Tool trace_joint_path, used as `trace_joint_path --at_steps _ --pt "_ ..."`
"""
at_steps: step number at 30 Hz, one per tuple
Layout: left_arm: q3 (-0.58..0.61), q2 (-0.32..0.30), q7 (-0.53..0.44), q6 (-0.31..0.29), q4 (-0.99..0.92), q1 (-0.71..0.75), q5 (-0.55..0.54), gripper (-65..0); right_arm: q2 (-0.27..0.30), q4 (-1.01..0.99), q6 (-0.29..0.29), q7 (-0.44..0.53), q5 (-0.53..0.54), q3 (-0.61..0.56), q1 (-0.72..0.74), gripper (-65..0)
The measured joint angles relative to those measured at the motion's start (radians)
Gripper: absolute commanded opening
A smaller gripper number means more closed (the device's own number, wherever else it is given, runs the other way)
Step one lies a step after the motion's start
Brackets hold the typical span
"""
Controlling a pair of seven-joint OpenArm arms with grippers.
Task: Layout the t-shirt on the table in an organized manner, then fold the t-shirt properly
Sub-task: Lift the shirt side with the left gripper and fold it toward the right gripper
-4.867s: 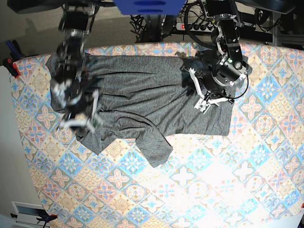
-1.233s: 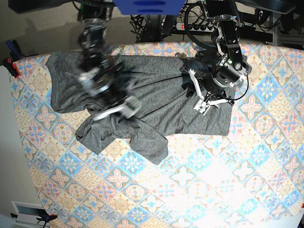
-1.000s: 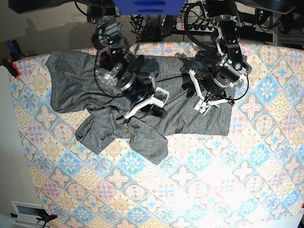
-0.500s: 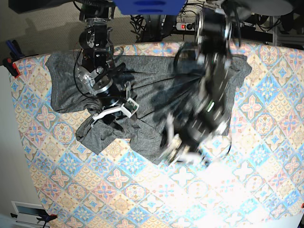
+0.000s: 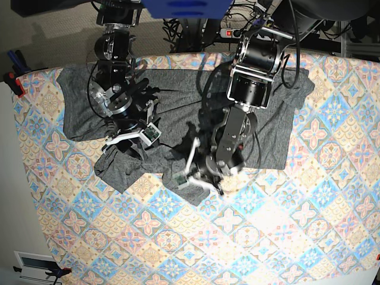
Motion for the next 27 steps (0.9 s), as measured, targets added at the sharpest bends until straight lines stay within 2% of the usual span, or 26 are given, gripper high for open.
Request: trace_joint_path --at_steps 8,10,13,15,17,21,24,27 --pt "-0.006 0.005 -0.237 0.006 -0.191 -0.034 -0.012 -37.1 0.000 -0.018 0.000 -0.002 -0.002 -0.005 -0.011 -33.0" --pt "-0.005 0.003 -0.321 0.018 -0.267 -0.058 -0.029 -37.1 0.000 -0.018 -0.002 -0.001 -0.002 -0.003 -0.008 -33.0" --pt "-0.006 0.004 -0.363 0.008 -0.388 -0.115 -0.044 -37.5 0.000 -0.019 0.000 -0.002 -0.002 -0.001 -0.008 -33.0" --pt "-0.007 0.003 -0.363 0.008 -0.412 -0.127 -0.076 -38.4 0.000 -0.019 -0.001 -0.001 -0.002 -0.001 -0.008 -33.0" --pt "-0.008 0.003 -0.362 0.013 -0.412 -0.118 -0.115 -42.4 -0.001 -0.019 0.000 -0.001 -0.002 -0.001 -0.009 -33.0" --pt "-0.008 0.006 -0.360 0.020 -0.412 -0.116 -0.138 -58.2 -0.002 -0.019 -0.001 -0.001 -0.002 0.001 -0.008 -33.0" --pt "-0.008 0.006 -0.357 0.019 -0.401 -0.110 -0.140 -58.2 -0.003 -0.029 -0.001 0.001 -0.001 0.001 -0.008 -33.0" --pt "-0.008 0.006 -0.271 0.016 -0.285 -0.058 -0.132 -58.0 -0.003 -0.058 0.000 -0.002 -0.003 0.002 -0.007 -33.0"
